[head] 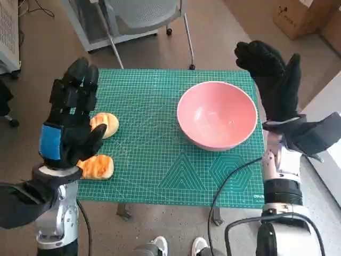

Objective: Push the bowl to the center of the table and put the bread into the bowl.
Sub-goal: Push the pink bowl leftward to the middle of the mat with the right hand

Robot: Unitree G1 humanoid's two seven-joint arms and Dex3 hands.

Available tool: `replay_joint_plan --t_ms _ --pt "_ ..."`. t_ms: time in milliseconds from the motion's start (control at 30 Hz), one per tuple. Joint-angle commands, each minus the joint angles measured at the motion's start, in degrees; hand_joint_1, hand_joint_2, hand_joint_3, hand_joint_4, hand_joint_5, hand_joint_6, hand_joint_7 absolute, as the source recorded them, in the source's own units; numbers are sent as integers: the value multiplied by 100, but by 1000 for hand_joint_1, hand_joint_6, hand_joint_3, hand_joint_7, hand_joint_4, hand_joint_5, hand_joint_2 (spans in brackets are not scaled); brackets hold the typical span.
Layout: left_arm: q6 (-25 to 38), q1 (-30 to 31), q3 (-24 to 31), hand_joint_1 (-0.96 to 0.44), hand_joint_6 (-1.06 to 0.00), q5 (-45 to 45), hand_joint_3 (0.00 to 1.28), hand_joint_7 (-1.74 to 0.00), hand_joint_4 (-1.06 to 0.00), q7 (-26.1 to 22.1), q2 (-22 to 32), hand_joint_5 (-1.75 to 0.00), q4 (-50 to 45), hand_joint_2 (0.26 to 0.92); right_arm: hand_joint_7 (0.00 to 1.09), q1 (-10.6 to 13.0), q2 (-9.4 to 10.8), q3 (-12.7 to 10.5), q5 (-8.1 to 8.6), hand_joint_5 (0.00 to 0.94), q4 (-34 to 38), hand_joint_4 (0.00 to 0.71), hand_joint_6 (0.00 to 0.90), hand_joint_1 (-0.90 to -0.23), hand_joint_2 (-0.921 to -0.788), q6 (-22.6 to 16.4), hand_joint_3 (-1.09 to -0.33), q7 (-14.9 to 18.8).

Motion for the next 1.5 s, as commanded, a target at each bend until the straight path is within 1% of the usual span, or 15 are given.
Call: replay_joint_plan --t_ms 33,433,767,1200,1333,1400,1467,1500 --pt "-47 22 -4 -648 1 -51 313 -463 -56 -8 -26 0 6 921 2 160 0 -10 -3 1 125 173 333 -648 -921 10 -705 45" --pt "-11 29 -18 -649 1 -65 303 -461 -55 -4 -35 0 -22 921 2 152 37 -4 -36 2 235 173 332 -643 -921 -51 -705 -4" --pt "-12 39 5 -648 1 -99 301 -460 -54 -27 -5 0 -7 921 5 179 61 48 -96 1 218 172 340 -636 -921 -74 -714 -70" --pt "34 60 6 -639 1 -154 298 -458 -53 -19 20 0 -44 921 4 175 29 32 -52 0 244 169 342 -644 -921 -30 -715 -23" --pt "27 58 -7 -637 1 -140 297 -458 -53 -19 21 0 -39 921 1 111 -39 -21 -41 0 402 166 334 -643 -921 -43 -715 -12" --pt "47 68 -12 -637 1 -115 297 -457 -54 15 14 0 -67 921 0 -143 -275 -134 -152 0 1078 153 318 -642 -921 -106 -720 -212" --pt "52 81 -14 -637 1 -96 297 -457 -55 35 12 -1 -83 921 0 -325 -435 -183 -269 0 1572 134 305 -641 -921 -142 -731 -445" --pt "52 80 -14 -637 1 -91 297 -457 -55 39 13 -1 -79 921 0 -378 -471 -186 -311 0 1709 124 299 -640 -921 -154 -737 -529"
